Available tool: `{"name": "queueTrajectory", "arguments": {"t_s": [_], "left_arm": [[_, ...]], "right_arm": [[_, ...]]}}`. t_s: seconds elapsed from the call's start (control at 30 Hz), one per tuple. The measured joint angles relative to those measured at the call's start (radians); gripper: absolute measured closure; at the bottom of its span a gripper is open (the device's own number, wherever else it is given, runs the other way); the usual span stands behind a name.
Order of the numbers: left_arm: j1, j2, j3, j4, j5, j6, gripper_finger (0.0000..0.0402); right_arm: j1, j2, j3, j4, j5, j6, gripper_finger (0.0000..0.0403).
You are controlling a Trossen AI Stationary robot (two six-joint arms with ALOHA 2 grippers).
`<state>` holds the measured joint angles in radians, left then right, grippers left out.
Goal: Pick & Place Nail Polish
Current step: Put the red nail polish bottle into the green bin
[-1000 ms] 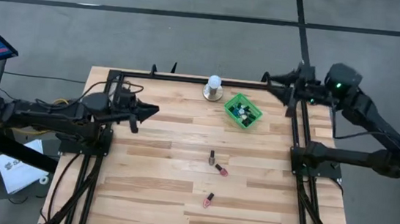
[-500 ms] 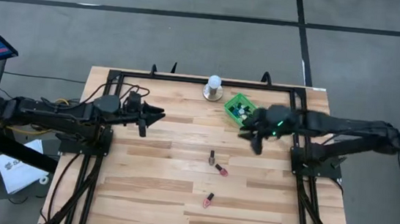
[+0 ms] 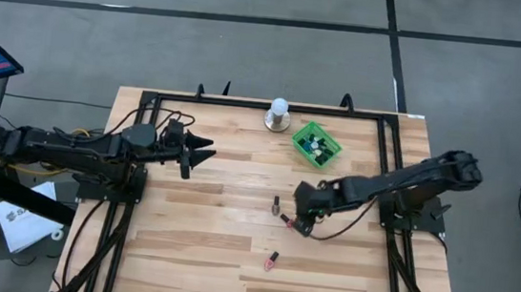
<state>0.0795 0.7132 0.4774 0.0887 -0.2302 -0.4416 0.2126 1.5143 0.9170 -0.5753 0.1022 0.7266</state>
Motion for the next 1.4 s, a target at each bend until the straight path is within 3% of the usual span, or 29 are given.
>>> {"name": "queueTrajectory", "arguments": {"t_s": [0.2,0.47,0.63,0.77,0.97,1.03,1.3,1.4], "left_arm": [[0.0,0.0,0.0,0.0,0.0,0.0,0.0178],[0.0,0.0,0.0,-0.004,0.0,0.0,0.0163],[0.0,0.0,0.0,-0.006,0.029,0.0,0.0165],[0.0,0.0,0.0,-0.007,0.067,0.0,0.017],[0.0,0.0,0.0,-0.007,0.071,0.0,0.0176],[0.0,0.0,0.0,-0.007,0.071,0.0,0.0176],[0.0,0.0,0.0,-0.007,0.071,0.0,0.0178],[0.0,0.0,0.0,-0.007,0.071,0.0,0.0179]], "right_arm": [[0.028,0.162,0.103,-0.006,0.002,0.014,0.0165],[0.036,0.365,0.212,-0.079,0.002,-0.025,0.0176],[0.037,0.424,0.245,-0.099,-0.011,-0.027,0.0185],[0.037,0.429,0.249,-0.108,-0.019,-0.027,0.0229],[0.036,0.43,0.25,-0.131,-0.027,-0.03,0.0365],[0.037,0.43,0.25,-0.125,-0.029,-0.052,0.0392],[0.037,0.434,0.276,-0.15,-0.03,-0.135,0.04],[0.033,0.426,0.295,-0.184,-0.028,-0.161,0.0385]]}}
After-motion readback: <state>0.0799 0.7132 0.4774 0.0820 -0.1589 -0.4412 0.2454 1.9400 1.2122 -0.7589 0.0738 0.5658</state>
